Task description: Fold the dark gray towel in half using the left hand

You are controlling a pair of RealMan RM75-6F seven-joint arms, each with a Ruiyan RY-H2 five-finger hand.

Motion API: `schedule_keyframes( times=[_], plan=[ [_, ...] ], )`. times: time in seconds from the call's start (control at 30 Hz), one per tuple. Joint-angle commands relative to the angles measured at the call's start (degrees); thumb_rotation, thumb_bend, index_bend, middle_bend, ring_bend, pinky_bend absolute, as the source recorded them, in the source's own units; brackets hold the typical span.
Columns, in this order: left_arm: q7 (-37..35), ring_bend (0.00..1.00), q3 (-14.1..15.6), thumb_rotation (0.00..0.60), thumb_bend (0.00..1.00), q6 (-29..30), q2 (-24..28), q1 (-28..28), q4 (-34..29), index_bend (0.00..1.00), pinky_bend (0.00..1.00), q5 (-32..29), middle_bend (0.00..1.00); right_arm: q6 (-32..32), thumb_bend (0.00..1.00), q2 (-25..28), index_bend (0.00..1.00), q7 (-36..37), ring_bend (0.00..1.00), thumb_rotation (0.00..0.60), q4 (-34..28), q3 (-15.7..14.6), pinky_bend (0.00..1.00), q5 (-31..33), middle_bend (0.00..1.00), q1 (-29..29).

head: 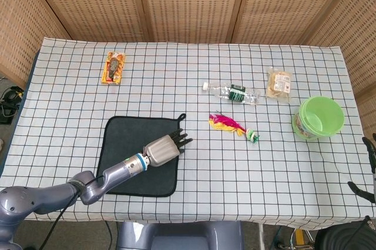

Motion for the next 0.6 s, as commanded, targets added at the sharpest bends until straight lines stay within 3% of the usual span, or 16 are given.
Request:
schedule_keyframes(
  times=[0.03, 0.27, 0.6],
  plan=[
    [0.18, 0.00, 0.17, 0.600, 0.40, 0.08, -0.24, -0.13, 0.21, 0.38, 0.00, -0.24, 0.00, 0.03, 0.00, 0.04, 0.02, 0.08, 0.00, 0.600, 0.01, 0.00, 0.00, -0.03, 0.00, -0.02],
    [0.61, 0.00, 0.50, 0.600, 0.40, 0.46, -0.55, -0.14, 0.61, 0.49, 0.00, -1.00, 0.00, 0.11, 0.00, 0.14, 0.02, 0.46, 0.00, 0.600, 0.09, 0.01, 0.00, -0.04, 0.00, -0.07],
    [0.81, 0.00, 0.96, 0.600, 0.40, 1.62, -0.36, 0.21, 0.78, 0.53, 0.00, -1.97, 0.00, 0.45, 0.00, 0.33, 0.02, 0.99, 0.00, 0.600, 0.10, -0.07, 0.00, -0.47, 0.00, -0.21]
  ],
)
